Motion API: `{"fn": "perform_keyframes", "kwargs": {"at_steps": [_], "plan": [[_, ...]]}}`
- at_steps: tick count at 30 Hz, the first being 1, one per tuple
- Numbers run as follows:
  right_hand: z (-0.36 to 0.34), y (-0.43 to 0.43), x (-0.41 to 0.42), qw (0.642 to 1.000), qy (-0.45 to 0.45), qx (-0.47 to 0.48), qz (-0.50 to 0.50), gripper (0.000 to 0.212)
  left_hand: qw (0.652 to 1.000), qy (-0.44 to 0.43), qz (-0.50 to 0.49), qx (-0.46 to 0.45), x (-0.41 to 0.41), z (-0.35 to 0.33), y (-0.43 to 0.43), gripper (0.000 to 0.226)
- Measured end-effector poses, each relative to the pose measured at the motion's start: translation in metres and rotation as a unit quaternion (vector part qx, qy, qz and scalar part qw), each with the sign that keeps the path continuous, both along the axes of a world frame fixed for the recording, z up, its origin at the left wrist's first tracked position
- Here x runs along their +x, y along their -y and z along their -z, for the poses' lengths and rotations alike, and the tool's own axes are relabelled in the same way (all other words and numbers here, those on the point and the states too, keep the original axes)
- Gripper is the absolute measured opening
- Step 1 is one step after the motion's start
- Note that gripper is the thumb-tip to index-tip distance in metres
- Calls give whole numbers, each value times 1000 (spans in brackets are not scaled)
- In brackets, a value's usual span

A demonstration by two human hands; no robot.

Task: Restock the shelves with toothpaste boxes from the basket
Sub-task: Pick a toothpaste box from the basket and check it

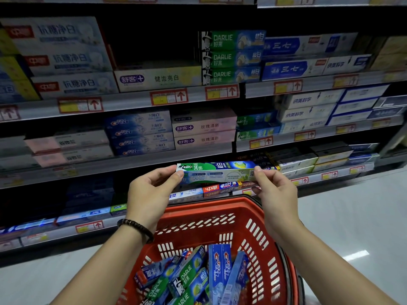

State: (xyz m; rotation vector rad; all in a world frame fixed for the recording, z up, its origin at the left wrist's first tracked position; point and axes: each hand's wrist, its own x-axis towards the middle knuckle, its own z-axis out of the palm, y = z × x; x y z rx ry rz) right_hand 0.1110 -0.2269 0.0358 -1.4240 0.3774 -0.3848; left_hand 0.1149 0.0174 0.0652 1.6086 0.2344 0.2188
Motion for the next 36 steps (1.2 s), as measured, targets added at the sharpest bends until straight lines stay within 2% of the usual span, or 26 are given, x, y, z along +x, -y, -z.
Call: {"fn": "perform_keyframes", "kwargs": {"at_steps": [6, 12, 17, 24, 31, 36], "plan": [[0, 0, 0, 1000, 12, 2, 4, 20, 1000, 3, -14, -19, 0, 1, 2, 12], [-1, 0, 0, 999, 21, 22, 19, 7, 997, 0, -13, -77, 1, 4, 4, 17], [2, 2, 3, 999, 12, 21, 36, 10, 993, -10, 0, -115, -1, 6, 9, 20], [-2, 5, -1, 999, 30, -6, 35, 14, 994, -10, 3, -107, 0, 7, 12, 28], [-6, 9, -6, 998, 41, -16, 35, 24, 999, 14, -2, -30, -4, 11, 21, 29], [-4, 19, -7, 997, 36, -41, 46, 24, 999, 36, -1, -24, -8, 8, 32, 27]]}}
